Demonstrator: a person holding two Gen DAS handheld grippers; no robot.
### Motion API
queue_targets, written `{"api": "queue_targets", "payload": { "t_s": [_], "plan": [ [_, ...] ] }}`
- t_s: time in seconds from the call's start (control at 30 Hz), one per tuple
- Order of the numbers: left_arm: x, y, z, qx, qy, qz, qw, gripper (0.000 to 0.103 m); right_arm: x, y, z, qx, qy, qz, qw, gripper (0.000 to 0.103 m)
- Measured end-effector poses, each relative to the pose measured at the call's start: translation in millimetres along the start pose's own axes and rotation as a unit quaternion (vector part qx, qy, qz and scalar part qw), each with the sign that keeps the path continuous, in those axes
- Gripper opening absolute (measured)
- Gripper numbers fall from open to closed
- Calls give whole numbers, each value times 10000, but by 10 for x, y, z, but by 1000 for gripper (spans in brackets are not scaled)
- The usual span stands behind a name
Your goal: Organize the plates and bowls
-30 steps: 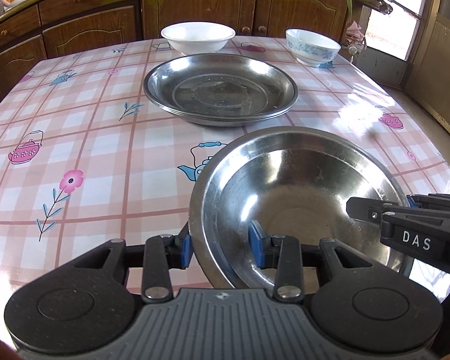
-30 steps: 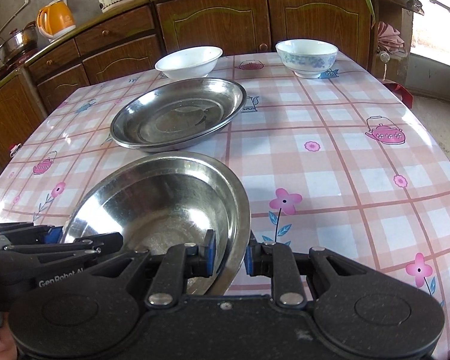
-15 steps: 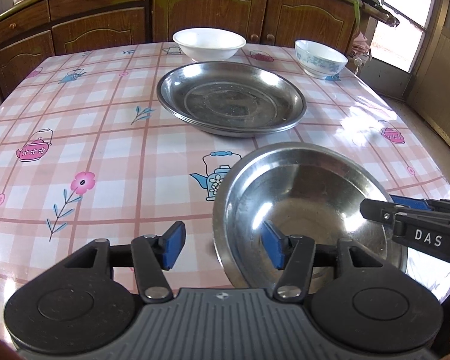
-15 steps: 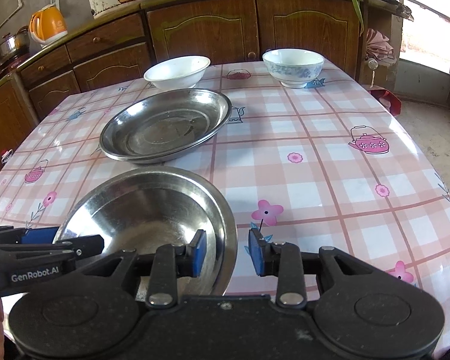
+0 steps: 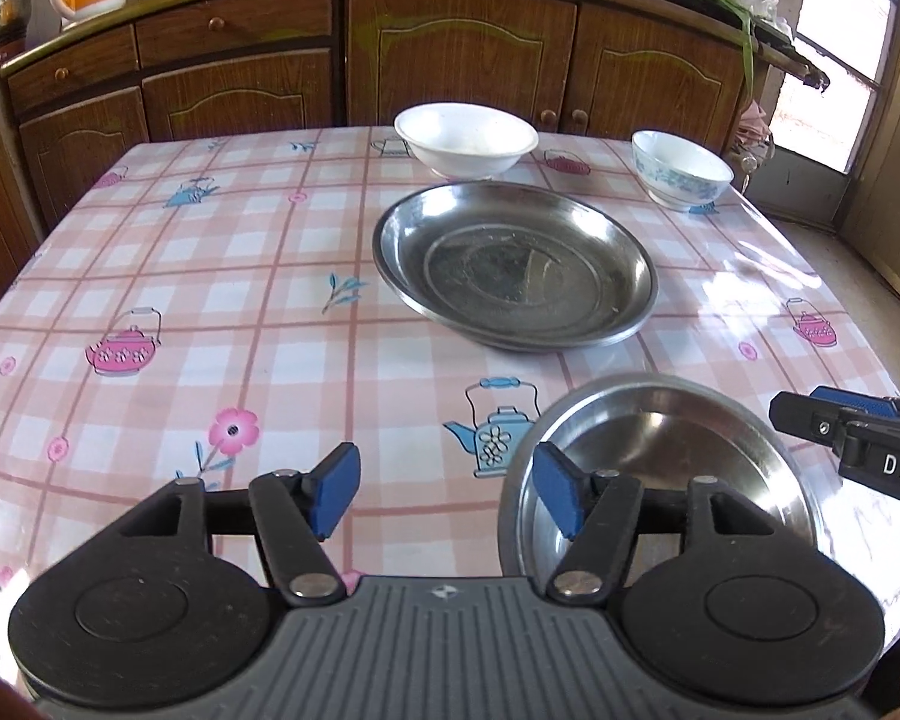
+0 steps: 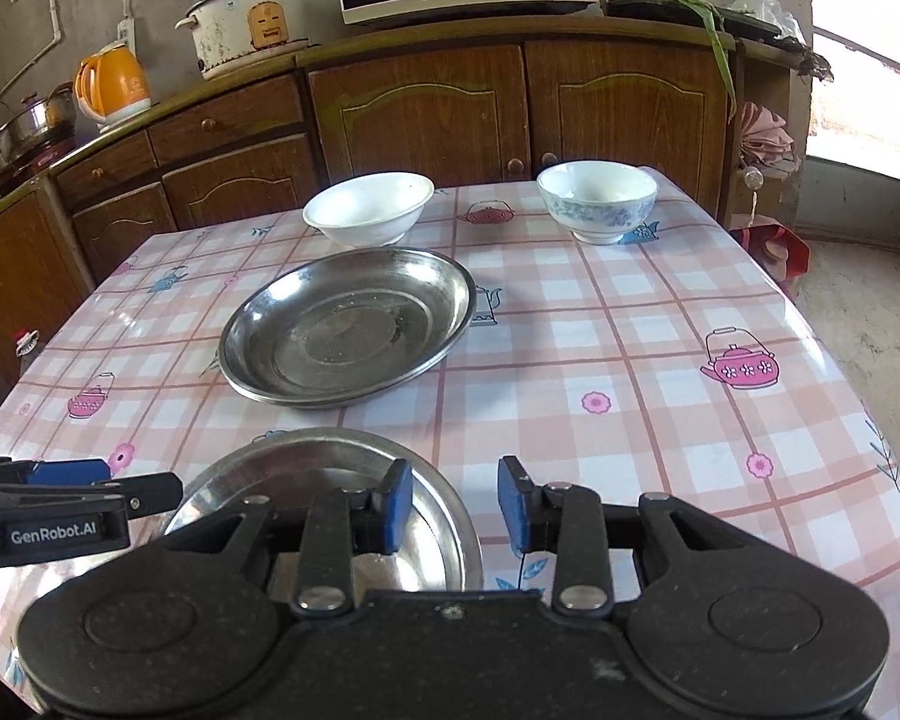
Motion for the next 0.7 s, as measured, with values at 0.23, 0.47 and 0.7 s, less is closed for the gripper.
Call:
{"api": "queue_targets", "payload": {
  "t_s": [0.23, 0.47, 0.7],
  "plan": [
    [197, 28, -85, 29, 4, 132, 9999, 68, 276, 6, -101, 201, 144, 170, 9996, 43],
    [513, 4, -168, 109, -35, 313, 9994, 70, 646, -36, -163, 299, 290, 365, 9985, 47],
    [786, -87, -222, 155, -71, 416, 9990, 71, 941, -178, -172, 406, 287, 414, 9979, 48]
  ]
}}
Point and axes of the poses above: each gripper's, at about its wrist camera, not at the fingertips, and y roughly against the way its jaws point, z to its right, x to its top, the point moved 6 cm from there along -y, roughly the way its jaws point, and after that the axes turned 8 degrees about -y, right-handed, at the moved point
